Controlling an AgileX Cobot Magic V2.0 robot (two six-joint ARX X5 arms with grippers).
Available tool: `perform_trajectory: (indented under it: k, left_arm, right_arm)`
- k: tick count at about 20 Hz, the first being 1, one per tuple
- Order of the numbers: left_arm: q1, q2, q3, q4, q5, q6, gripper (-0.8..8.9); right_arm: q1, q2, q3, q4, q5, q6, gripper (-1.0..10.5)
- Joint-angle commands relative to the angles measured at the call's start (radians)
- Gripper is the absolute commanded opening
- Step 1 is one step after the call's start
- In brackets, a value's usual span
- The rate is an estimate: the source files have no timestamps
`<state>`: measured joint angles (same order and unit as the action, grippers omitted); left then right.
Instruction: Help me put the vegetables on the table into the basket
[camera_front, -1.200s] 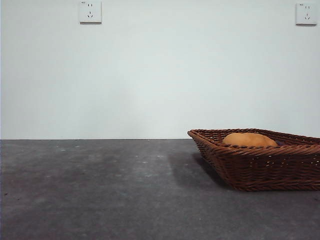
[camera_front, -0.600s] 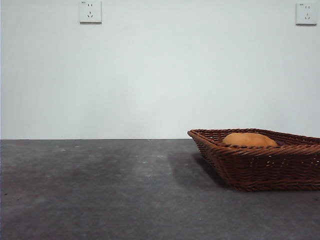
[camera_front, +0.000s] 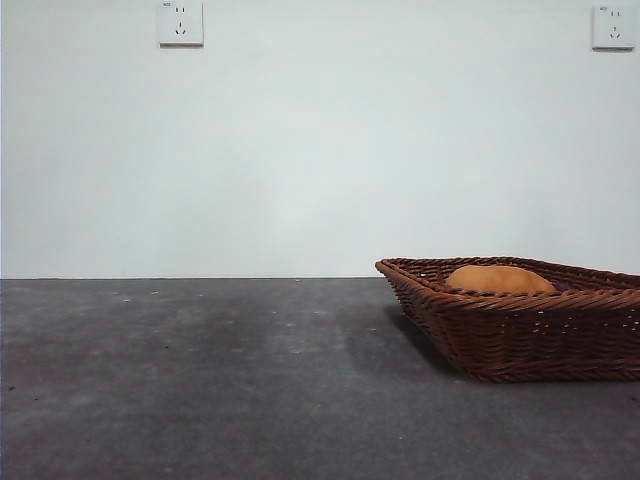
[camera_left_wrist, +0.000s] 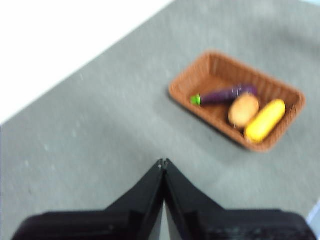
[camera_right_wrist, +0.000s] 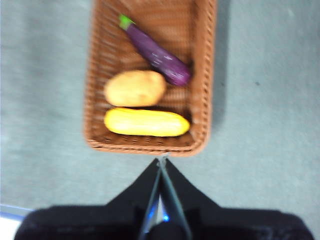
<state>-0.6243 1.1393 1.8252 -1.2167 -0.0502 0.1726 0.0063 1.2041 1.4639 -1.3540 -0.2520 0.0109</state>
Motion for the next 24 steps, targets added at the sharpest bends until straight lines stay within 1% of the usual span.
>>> perform_trajectory:
  k: [1,3,5,6,7,8,9,12,13,15,18,21,22,24]
  left_arm:
    - [0.021,-0.022,-0.004,0.054,-0.003,0.017,-0.05]
    - [0.097,-0.043,-0.004,0.097,-0.001,0.066,-0.05]
    - [0.235,-0.078,-0.007,0.142,0.031,0.104,-0.05]
    - [0.318,-0.106,-0.019,0.173,0.096,0.113,-0.05]
    - [0.38,-0.134,-0.038,0.203,0.165,0.113,-0.05]
    - [0.442,-0.177,-0.082,0.255,0.234,0.114,-0.05]
    - [0.482,-0.219,-0.137,0.313,0.261,0.118,-0.05]
    - [0.557,-0.388,-0.417,0.553,0.223,0.171,-0.05]
    - [0.575,-0.446,-0.528,0.633,0.212,0.172,-0.05]
    - [0.605,-0.563,-0.751,0.767,0.214,0.152,-0.05]
    - [0.636,-0.736,-1.078,0.896,0.201,0.076,-0.05]
    - [0.646,-0.879,-1.359,1.011,0.153,0.004,-0.05]
    - [0.646,-0.924,-1.442,1.04,0.153,-0.026,-0.04]
    - [0.646,-0.999,-1.569,1.071,0.142,-0.076,-0.05]
  right_arm:
    - [0.001,0.051,-0.004,-0.016,0.022,0.004,0.0]
    - [0.001,0.095,-0.004,0.021,0.042,0.004,0.0]
    - [0.001,0.129,-0.004,0.086,0.063,0.004,0.0]
    - [0.001,0.144,-0.004,0.132,0.074,0.003,0.0]
    - [0.001,0.154,-0.004,0.172,0.08,0.004,0.0]
    - [0.001,0.162,-0.004,0.227,0.086,0.004,0.0]
    - [0.001,0.167,-0.004,0.275,0.089,0.004,0.0]
    - [0.001,0.169,-0.004,0.434,0.089,0.004,0.0]
    - [0.001,0.168,-0.004,0.48,0.089,0.004,0.0]
    - [0.001,0.168,-0.004,0.557,0.089,0.004,0.0]
    - [0.001,0.168,-0.004,0.625,0.089,0.004,0.0]
    - [0.001,0.168,-0.004,0.627,0.089,0.004,0.0]
    - [0.001,0.168,-0.004,0.628,0.089,0.004,0.0]
    - [0.001,0.168,-0.004,0.628,0.089,0.004,0.0]
